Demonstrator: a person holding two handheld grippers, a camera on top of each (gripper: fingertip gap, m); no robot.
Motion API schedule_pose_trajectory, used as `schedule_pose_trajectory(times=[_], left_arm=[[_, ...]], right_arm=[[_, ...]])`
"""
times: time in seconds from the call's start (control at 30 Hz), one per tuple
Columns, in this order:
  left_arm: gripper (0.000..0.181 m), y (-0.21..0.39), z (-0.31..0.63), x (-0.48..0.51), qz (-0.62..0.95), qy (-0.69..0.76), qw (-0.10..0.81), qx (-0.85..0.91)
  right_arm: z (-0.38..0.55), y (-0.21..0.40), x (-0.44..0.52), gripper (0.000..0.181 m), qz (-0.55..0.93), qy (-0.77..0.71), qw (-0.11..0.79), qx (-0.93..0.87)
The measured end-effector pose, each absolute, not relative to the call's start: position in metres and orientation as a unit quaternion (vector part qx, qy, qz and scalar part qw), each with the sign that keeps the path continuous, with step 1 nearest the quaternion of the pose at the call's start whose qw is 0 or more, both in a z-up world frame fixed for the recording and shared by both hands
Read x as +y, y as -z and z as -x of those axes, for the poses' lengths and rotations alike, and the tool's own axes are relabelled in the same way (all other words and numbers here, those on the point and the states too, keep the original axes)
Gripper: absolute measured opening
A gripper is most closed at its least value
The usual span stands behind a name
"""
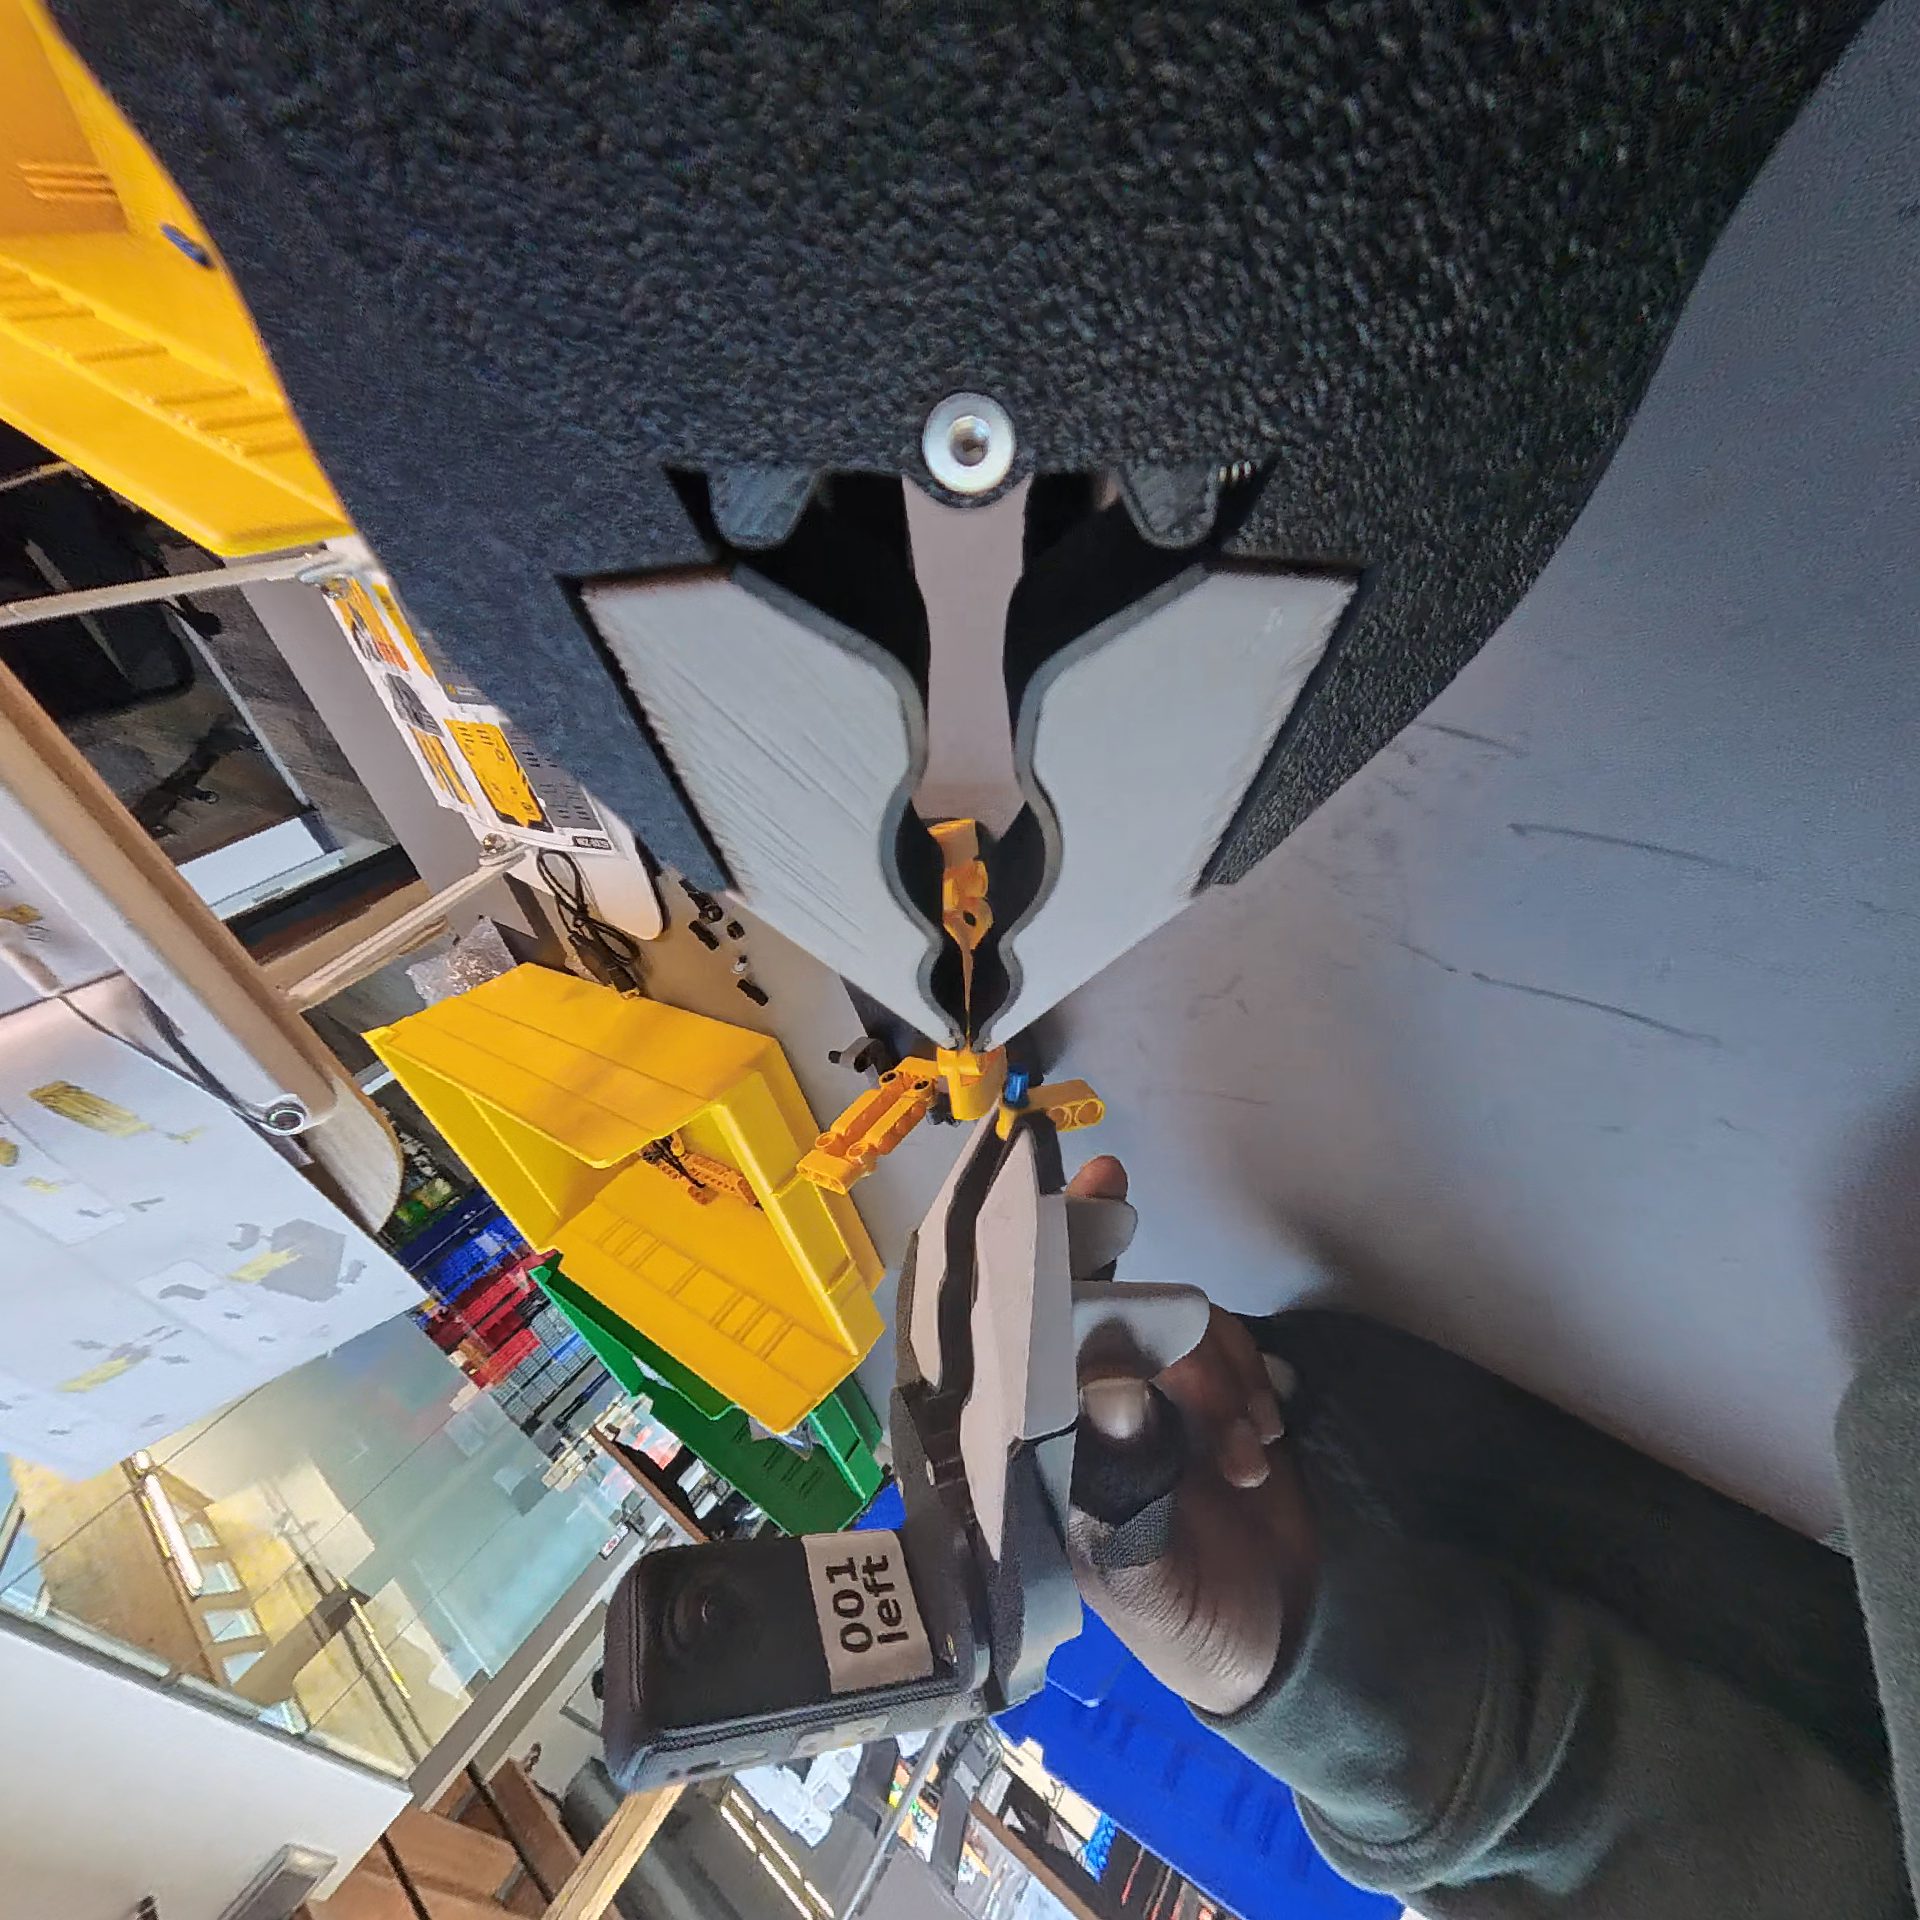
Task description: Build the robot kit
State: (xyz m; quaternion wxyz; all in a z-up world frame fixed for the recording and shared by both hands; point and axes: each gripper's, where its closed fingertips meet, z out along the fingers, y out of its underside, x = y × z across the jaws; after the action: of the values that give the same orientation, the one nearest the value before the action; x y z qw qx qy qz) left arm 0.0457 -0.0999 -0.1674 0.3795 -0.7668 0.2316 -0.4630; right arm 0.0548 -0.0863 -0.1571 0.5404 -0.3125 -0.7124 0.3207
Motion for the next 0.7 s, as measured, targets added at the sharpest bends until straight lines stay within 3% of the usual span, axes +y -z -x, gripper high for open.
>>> schedule_pose_trajectory(times=[0.17,0.3,0.47,0.7], left_arm=[[0.006,0.173,-0.045,-0.099,0.775,0.392,0.407,0.284],[0.006,0.183,-0.038,-0.099,0.781,0.313,0.425,0.335],[0.007,0.202,-0.035,-0.101,0.799,0.276,0.396,0.359],[0.007,0.221,-0.038,-0.103,0.811,0.255,0.365,0.378]], right_arm=[[-0.056,0.16,-0.087,0.0,0.323,-0.338,0.525,-0.711],[-0.06,0.173,-0.088,0.0,0.365,-0.377,0.455,-0.72],[-0.067,0.22,-0.089,0.0,0.42,-0.321,0.329,-0.783],[-0.069,0.224,-0.093,0.0,0.425,-0.288,0.291,-0.808]])
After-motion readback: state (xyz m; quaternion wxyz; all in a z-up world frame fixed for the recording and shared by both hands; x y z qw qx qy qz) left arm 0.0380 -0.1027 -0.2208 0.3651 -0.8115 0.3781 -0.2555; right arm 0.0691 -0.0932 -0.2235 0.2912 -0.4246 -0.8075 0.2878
